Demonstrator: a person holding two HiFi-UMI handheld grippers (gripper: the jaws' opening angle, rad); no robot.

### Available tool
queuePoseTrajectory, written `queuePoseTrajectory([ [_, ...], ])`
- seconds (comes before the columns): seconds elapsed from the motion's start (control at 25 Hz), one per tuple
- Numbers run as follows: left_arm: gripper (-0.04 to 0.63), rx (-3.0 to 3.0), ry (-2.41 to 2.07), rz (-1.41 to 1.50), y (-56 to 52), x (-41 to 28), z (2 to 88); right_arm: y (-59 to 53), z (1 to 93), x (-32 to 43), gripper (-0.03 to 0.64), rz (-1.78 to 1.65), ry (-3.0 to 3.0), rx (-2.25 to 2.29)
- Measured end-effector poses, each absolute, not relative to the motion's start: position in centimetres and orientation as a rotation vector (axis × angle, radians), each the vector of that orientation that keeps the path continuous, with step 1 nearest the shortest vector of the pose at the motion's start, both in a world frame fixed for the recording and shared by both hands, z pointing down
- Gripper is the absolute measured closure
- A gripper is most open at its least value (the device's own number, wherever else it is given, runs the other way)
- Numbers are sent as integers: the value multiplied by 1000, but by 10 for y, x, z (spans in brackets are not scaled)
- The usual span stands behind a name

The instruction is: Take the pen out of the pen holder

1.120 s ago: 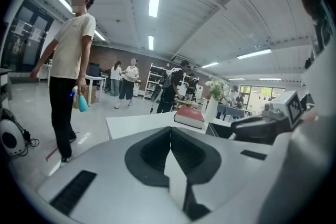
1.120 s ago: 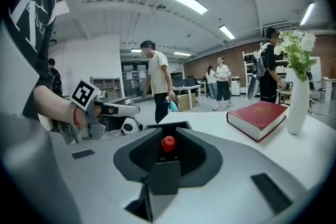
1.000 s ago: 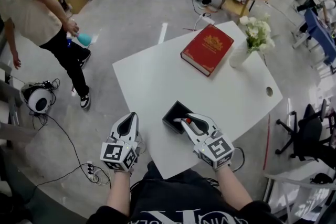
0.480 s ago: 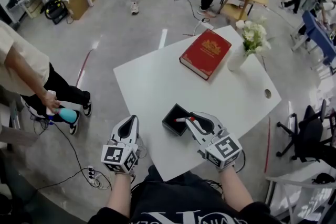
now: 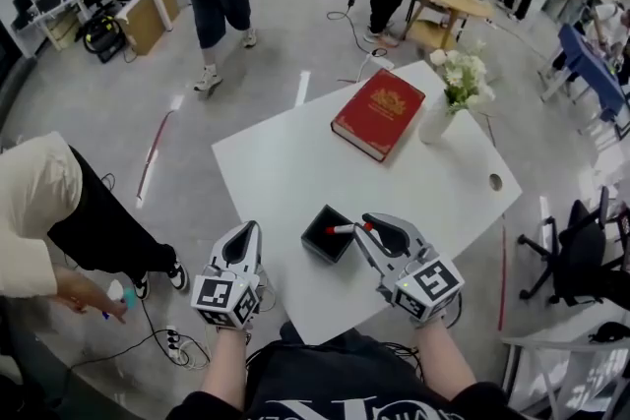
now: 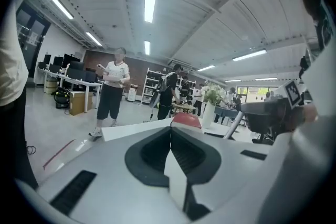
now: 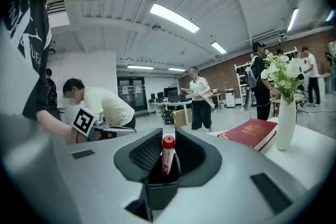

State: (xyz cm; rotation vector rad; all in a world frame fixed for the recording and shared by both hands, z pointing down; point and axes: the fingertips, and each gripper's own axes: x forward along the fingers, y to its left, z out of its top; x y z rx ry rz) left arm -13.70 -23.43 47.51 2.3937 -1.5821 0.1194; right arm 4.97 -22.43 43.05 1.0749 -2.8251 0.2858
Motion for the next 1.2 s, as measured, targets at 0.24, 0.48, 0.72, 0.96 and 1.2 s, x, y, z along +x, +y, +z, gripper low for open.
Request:
queuePoseTrajectory([
  [0.24,592,2416,-1571,119,-239,-133,472,-224,416,53,534,255,-2855,1083],
  [0.48,592,2435,-1564,107,-241,-130,466,-223,405,60,534,256,-2885,1117],
  [0.72,592,2445,-1563,107,-244,-129,464,-224,391,66,534,247,-2916,1152],
  [0.96,592,2452,-1563,112,-245,-128,464,-226,385,75,534,227,-2917,1194],
  [1.2,592,2460,-1560,101,-245,-126,461,-229,379,88,534,207,-2900,1259],
])
